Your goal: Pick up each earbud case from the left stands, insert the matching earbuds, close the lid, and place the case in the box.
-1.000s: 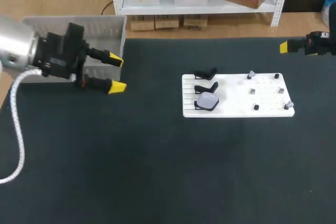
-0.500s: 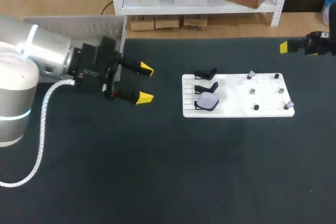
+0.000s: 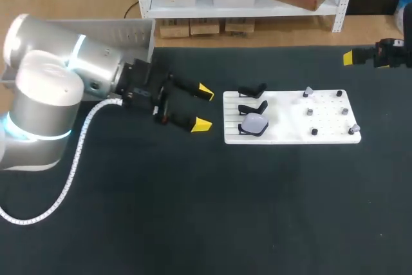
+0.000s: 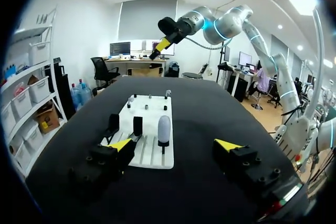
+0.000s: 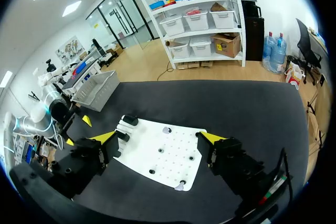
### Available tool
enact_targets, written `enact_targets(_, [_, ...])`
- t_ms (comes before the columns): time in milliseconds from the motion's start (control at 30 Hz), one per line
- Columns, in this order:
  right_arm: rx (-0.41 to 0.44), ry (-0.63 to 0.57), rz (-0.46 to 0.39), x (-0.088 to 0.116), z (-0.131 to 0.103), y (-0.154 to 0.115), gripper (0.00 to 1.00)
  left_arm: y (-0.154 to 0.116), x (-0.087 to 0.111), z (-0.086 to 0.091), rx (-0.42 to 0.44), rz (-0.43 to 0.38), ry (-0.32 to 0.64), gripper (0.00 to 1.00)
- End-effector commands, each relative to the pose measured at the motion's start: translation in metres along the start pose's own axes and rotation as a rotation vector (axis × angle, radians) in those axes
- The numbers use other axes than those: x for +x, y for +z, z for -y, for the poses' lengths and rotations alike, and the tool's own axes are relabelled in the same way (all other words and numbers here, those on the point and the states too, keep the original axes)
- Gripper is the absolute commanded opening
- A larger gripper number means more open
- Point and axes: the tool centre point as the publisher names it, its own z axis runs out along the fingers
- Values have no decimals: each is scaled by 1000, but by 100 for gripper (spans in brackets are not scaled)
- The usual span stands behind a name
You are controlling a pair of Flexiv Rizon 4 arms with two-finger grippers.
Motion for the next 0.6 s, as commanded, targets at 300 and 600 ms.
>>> enact_targets(300, [2, 0, 0, 0, -1, -1, 100, 34, 5, -5, 75, 2, 10, 93])
enact_targets(600, [2, 0, 0, 0, -1, -1, 100, 50, 14, 0, 84, 7, 1, 72])
